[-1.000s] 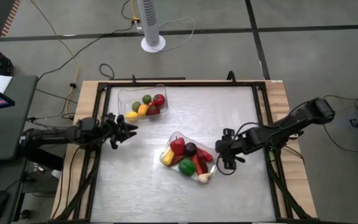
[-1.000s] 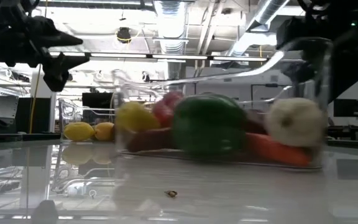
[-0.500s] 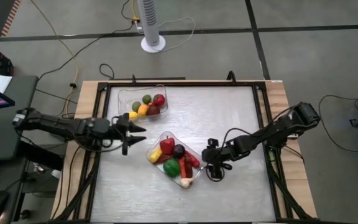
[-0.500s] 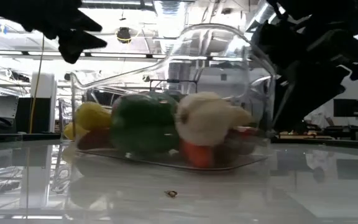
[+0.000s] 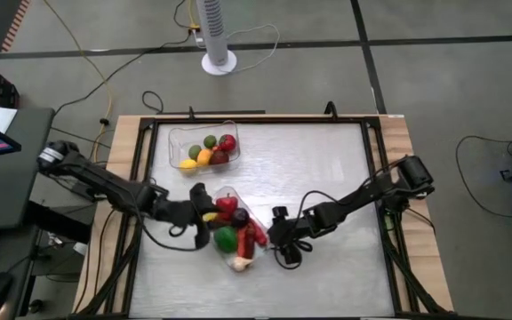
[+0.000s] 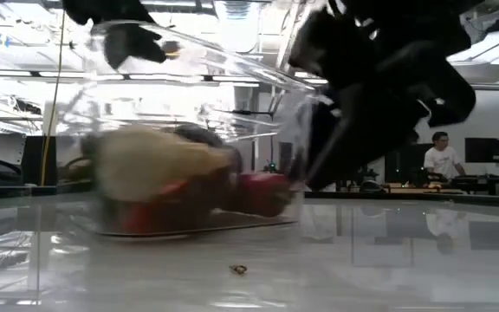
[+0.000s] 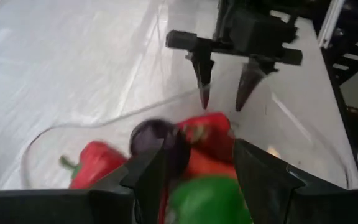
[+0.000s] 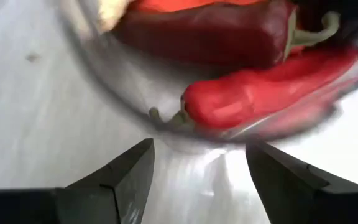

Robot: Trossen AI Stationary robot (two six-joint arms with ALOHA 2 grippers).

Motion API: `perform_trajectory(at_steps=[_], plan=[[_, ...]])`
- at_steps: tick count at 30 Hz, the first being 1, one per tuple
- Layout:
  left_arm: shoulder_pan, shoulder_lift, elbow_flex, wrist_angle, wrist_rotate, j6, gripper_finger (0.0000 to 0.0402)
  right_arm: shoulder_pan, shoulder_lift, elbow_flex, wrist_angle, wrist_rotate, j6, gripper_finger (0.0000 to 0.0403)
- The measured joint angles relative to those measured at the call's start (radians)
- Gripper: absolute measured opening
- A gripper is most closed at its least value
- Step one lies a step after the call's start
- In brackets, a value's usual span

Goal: Sort produce into baskets
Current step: Adjust the bottom transparent bin

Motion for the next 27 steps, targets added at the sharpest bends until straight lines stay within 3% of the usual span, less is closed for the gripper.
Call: perform_trajectory(at_steps=[9,17,27], plan=[[-0.111,0.138,0.144,-0.078,-0.134,-0.148,0.0174,0.051,0.008,0.079,0.062,-0.016,-0.127,0.0279],[-0.257,0.146,0.149,-0.129,-0.315,-0.344,0.0174,0.063,-0.010,0.078,0.054,0.057,-0.159,0.0279],[-0.375,0.156,0.149,-0.225,-0.238,-0.576,0.0174,0.034,-0.005,0.078,0.054,0.068,-0.271,0.0279]])
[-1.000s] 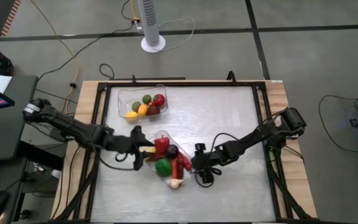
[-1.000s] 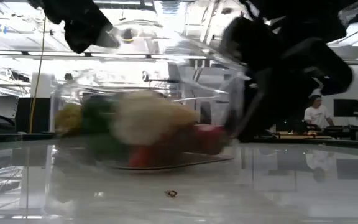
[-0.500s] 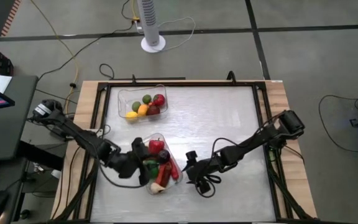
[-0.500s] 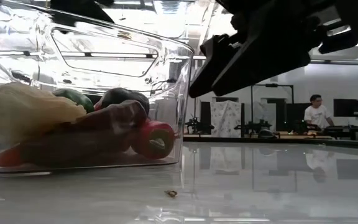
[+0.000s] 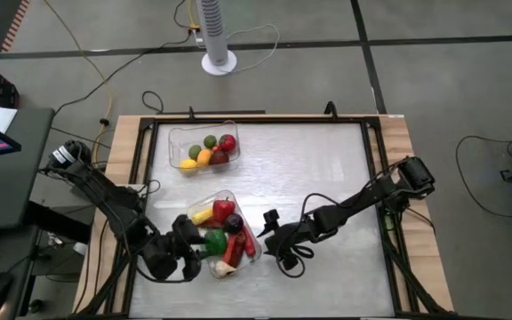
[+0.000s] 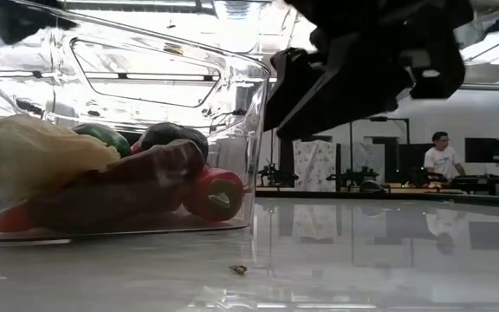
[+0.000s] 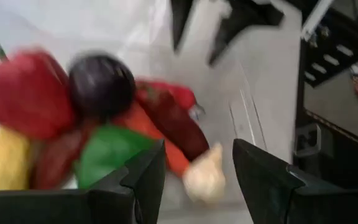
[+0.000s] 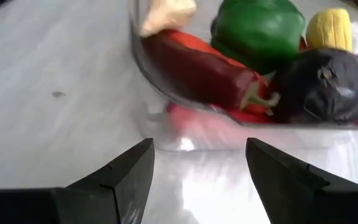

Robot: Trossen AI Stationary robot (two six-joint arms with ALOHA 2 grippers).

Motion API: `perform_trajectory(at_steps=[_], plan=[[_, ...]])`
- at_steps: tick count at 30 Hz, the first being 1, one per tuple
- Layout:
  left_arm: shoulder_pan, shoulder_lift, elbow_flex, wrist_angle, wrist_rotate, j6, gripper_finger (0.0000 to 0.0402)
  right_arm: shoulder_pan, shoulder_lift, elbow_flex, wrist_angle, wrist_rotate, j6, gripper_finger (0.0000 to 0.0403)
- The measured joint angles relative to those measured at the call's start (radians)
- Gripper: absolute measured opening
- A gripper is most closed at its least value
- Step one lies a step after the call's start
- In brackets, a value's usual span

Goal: Sort produce into baskets
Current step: Adjust the bottom transparent bin

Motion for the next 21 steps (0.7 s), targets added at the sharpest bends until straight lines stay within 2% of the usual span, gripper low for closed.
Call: perform_trajectory(at_steps=[6,11,21], plan=[[-0.083,0.047,0.000,-0.102,0.078,-0.201,0.0174,-0.050,0.009,-0.001,-0.046,-0.010,0.025,0.0279],[-0.127,0.138,-0.001,-0.221,0.157,-0.394,0.0174,-0.061,0.009,-0.022,-0.006,-0.083,0.043,0.0279],[-0.044,0.316,-0.001,-0.324,0.183,-0.380,0.0174,-0.062,0.009,-0.034,0.082,-0.106,0.060,0.0279]])
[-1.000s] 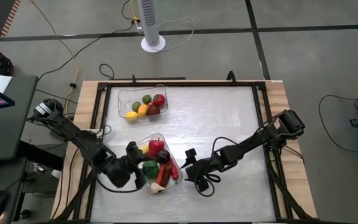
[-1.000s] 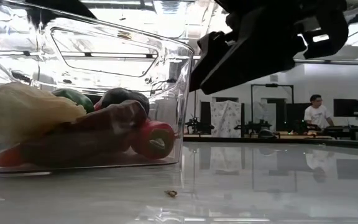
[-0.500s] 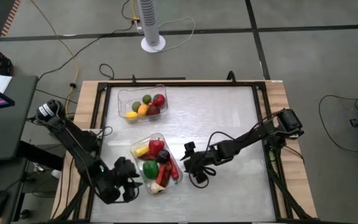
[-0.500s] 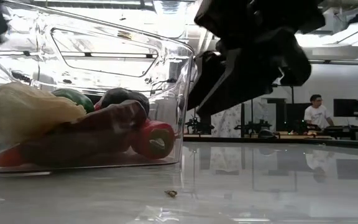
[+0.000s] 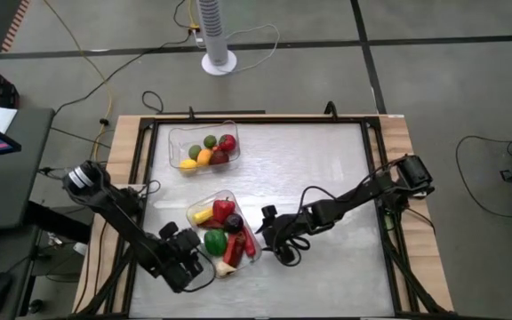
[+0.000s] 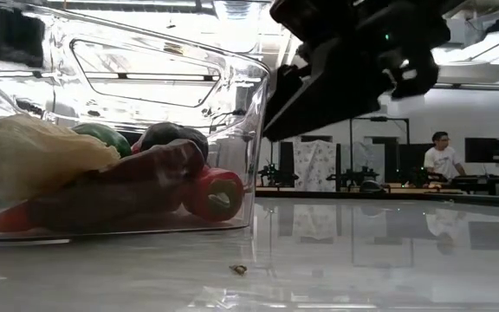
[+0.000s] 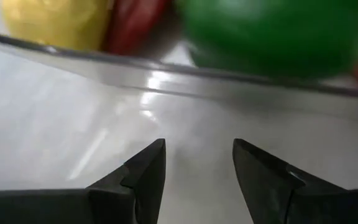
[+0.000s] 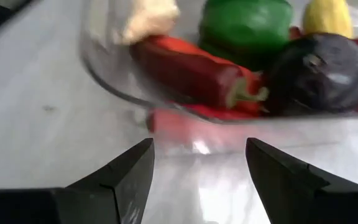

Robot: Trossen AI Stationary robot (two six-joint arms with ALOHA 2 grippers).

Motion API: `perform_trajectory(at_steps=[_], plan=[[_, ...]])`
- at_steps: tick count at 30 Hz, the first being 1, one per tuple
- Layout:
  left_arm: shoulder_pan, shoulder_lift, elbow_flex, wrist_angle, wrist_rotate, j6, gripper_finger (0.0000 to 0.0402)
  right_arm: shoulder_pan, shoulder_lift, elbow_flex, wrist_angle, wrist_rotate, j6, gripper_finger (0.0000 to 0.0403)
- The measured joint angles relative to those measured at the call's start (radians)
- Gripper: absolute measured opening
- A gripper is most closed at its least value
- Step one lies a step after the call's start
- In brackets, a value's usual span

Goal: Sort produce into baskets
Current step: Adjust the bottom transparent bin

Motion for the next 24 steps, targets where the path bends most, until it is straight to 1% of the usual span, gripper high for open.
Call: perform_trajectory(at_steps=[2,4,7,10,12,15,19,24], plan=[[0.019,0.021,0.000,-0.021,-0.004,0.015,0.0174,0.001,0.000,0.000,0.008,-0.034,0.018,0.0279],[0.035,0.027,0.000,-0.040,-0.030,0.036,0.0174,0.010,0.000,0.000,0.017,-0.047,0.023,0.0279],[0.056,0.027,0.000,-0.059,-0.111,0.082,0.0174,0.028,0.000,0.000,0.034,-0.058,0.024,0.0279],[0.070,0.025,-0.001,-0.065,-0.219,0.156,0.0174,0.048,0.000,0.000,0.041,-0.062,0.030,0.0279],[0.083,0.027,-0.002,-0.044,-0.284,0.217,0.0174,0.059,0.000,-0.001,0.045,-0.066,0.040,0.0279],[0.110,0.028,-0.018,0.034,-0.353,0.321,0.0174,0.072,0.000,-0.002,0.054,-0.071,0.042,0.0279],[0.161,0.028,-0.029,0.128,-0.399,0.444,0.0174,0.081,0.000,-0.003,0.066,-0.084,0.043,0.0279],[0.220,0.026,-0.027,0.153,-0.444,0.517,0.0174,0.085,0.000,-0.003,0.065,-0.086,0.042,0.0279]])
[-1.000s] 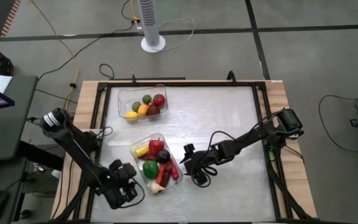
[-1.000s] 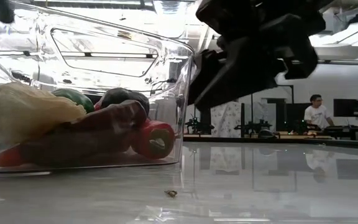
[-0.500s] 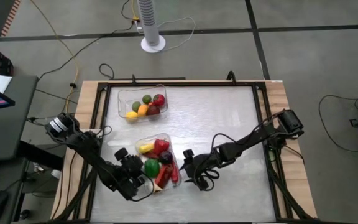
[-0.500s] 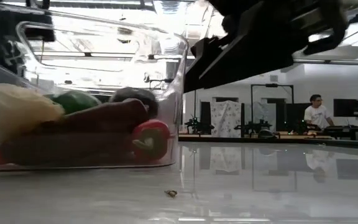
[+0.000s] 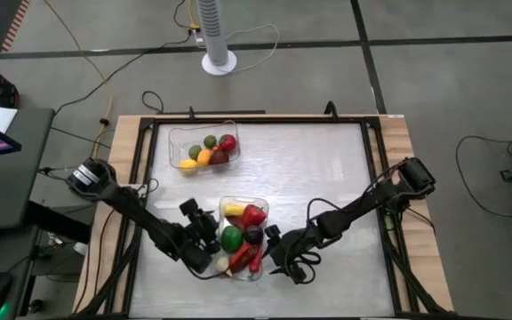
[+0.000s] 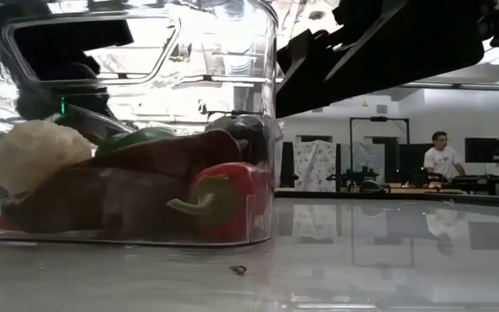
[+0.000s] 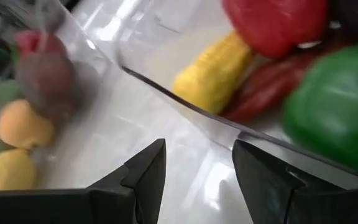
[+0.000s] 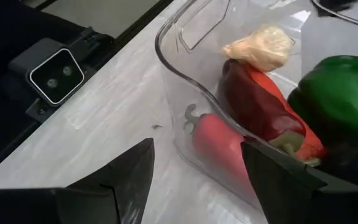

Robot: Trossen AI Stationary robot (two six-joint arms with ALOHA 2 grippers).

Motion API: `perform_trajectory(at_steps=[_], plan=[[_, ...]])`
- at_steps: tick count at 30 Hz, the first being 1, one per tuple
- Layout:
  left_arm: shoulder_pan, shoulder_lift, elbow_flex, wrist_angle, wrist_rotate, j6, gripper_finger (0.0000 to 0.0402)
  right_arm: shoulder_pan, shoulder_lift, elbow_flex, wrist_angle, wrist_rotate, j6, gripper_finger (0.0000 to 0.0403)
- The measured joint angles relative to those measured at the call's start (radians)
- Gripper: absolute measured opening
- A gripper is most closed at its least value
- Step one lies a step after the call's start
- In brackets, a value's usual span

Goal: Sort produce into baskets
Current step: Adjust the bottom transparent bin

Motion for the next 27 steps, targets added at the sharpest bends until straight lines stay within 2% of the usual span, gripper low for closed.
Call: perform_trajectory(at_steps=[4,7,10,15,20,27], plan=[[0.011,-0.027,0.037,-0.113,-0.022,0.012,0.0174,-0.005,-0.060,0.000,-0.087,0.030,-0.002,0.0279],[0.005,-0.088,0.076,-0.232,-0.058,-0.013,0.0173,-0.015,-0.133,0.005,-0.162,0.104,-0.010,0.0279],[-0.007,-0.158,0.112,-0.259,-0.058,0.004,0.0173,-0.037,-0.186,0.005,-0.224,0.156,-0.036,0.0279],[-0.032,-0.208,0.119,-0.256,-0.029,-0.004,0.0173,-0.110,-0.231,0.004,-0.287,0.140,-0.033,0.0279],[-0.048,-0.197,0.084,-0.251,-0.024,-0.091,0.0173,-0.130,-0.173,0.003,-0.301,0.136,0.001,0.0279],[-0.048,-0.195,-0.052,-0.139,0.044,-0.175,0.0173,-0.145,-0.067,0.005,-0.313,0.152,0.038,0.0279]])
